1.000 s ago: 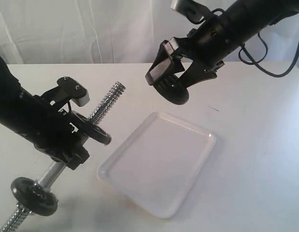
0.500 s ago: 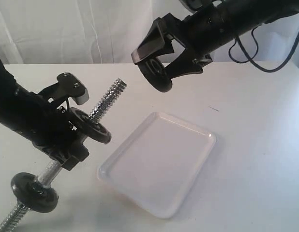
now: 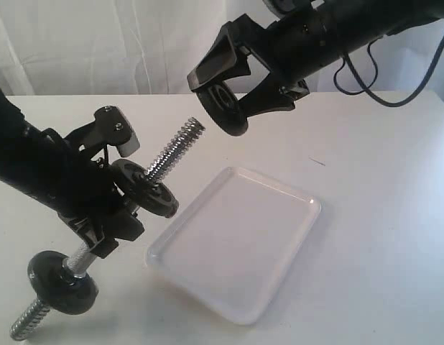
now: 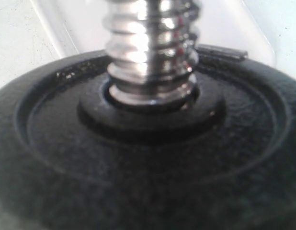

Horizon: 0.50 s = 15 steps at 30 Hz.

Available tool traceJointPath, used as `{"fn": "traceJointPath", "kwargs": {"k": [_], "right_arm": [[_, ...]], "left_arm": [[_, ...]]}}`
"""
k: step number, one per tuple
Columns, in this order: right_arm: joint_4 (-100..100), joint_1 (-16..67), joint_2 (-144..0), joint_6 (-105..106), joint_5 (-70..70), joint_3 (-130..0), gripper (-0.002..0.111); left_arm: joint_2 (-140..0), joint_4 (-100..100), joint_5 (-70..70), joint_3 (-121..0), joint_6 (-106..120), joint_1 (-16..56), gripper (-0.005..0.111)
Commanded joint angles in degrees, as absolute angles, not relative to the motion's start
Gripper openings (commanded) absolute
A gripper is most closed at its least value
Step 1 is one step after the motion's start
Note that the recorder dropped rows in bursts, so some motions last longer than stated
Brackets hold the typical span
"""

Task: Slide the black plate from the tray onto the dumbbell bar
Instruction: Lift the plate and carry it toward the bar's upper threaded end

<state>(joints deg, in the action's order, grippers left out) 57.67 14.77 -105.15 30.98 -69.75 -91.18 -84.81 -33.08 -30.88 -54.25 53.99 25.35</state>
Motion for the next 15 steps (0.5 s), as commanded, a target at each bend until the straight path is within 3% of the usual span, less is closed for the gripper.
{"fn": "traceJointPath", "kwargs": {"k": [1,15], "right_arm": [[61.85,16.56,-104.22,30.70,-69.96,-91.95,0.000],[60.72,18.77,-104.22,28.57,-69.96,-91.95,0.000]], "left_arm": [[-81.81,-40.92,-29.79,-55.72,56.00,25.31,0.000],[-81.81,-41.54,-29.67,-55.72,56.73,25.31,0.000]]}}
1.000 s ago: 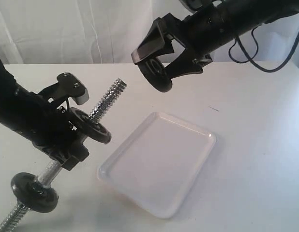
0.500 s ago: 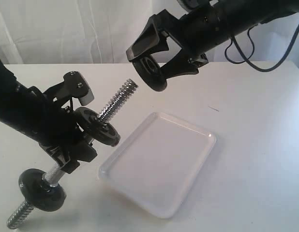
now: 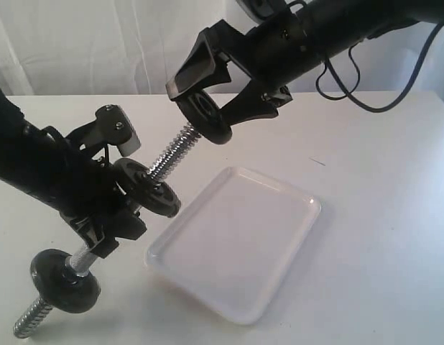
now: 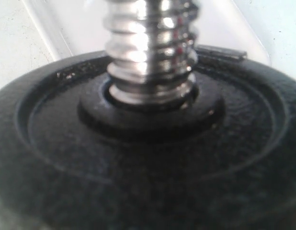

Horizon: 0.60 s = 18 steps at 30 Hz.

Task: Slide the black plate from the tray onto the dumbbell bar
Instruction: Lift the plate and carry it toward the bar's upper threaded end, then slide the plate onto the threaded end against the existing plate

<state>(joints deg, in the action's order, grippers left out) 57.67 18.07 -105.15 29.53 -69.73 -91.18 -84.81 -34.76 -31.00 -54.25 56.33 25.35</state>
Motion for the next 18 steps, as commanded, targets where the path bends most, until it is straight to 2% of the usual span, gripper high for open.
{"fn": "traceJointPath", "kwargs": {"k": [1,18], "right_arm": [[60.18,18.91,-104.22,28.20,-69.96,-91.95,0.000],[58.18,18.91,-105.12,28.20,-69.96,-91.85,0.000]], "left_arm": [[-81.81,-41.54,-29.60,-55.72,56.73,25.31,0.000],[-81.00,-41.93,-29.61,-55.72,56.95,25.31,0.000]]}}
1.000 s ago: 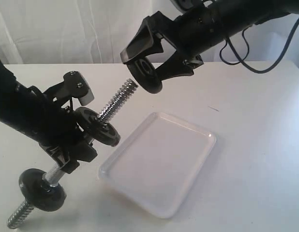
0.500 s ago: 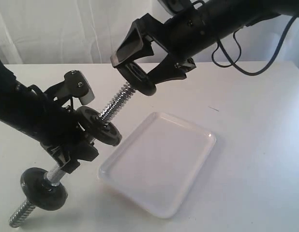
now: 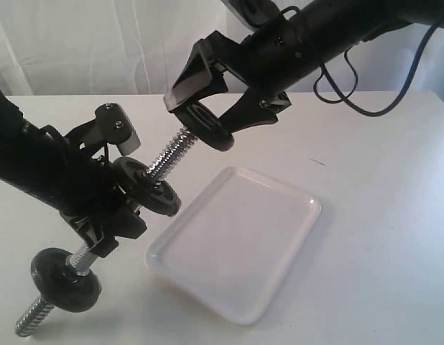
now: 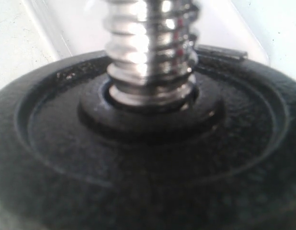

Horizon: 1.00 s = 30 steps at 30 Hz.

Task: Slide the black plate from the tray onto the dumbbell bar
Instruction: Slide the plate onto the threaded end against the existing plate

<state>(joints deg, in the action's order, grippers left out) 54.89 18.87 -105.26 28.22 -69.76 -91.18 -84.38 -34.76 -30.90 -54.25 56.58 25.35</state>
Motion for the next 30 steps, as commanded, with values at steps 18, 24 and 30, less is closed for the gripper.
{"fn": "traceJointPath", "kwargs": {"k": [18,24,30], "right_arm": [[58.68,22.17,-106.99,28.41,-69.96,-91.85,0.025],[58.83,22.17,-106.89,28.26,-69.96,-91.95,0.088],[58.83,22.17,-106.42,29.78,-69.96,-92.05,0.091]], "left_arm": [[-80.61,-42.28,-30.02,-55.72,57.06,25.31,0.000],[-80.61,-42.28,-30.02,-55.72,57.06,25.31,0.000],[-80.61,-42.28,-29.88,-55.72,57.06,25.31,0.000]]}}
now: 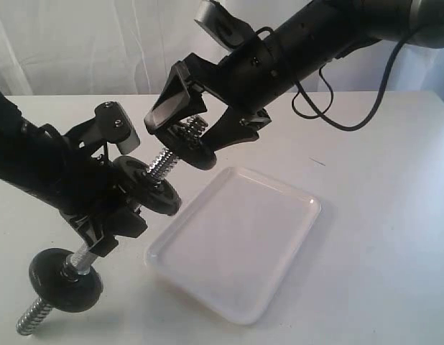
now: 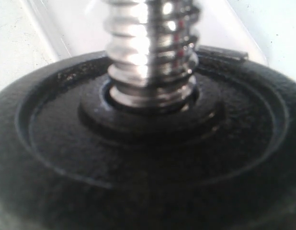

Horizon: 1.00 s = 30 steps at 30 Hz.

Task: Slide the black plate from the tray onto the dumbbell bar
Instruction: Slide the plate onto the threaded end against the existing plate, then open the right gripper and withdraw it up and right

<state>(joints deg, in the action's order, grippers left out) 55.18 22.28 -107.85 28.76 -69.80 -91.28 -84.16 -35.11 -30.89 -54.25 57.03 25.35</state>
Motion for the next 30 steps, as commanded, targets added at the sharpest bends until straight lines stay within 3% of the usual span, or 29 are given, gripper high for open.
{"fn": "traceJointPath", "kwargs": {"k": [1,16,21,30], "right_arm": [[58.83,22.17,-106.42,29.78,-69.96,-92.05,0.091],[58.36,22.17,-106.06,31.05,-69.96,-92.05,0.091],[58.48,22.17,-105.92,31.05,-69.96,-92.05,0.105],[57.78,21.96,-103.80,31.94,-69.96,-92.70,0.105]], "left_arm": [[-80.61,-42.28,-29.58,-55.72,57.06,25.31,0.000],[-80.61,-42.28,-29.21,-55.72,57.06,25.31,0.000],[-80.61,-42.28,-29.10,-55.72,57.06,25.31,0.000],[-80.61,-42.28,-28.54,-55.72,56.57,25.31,0.000]]}}
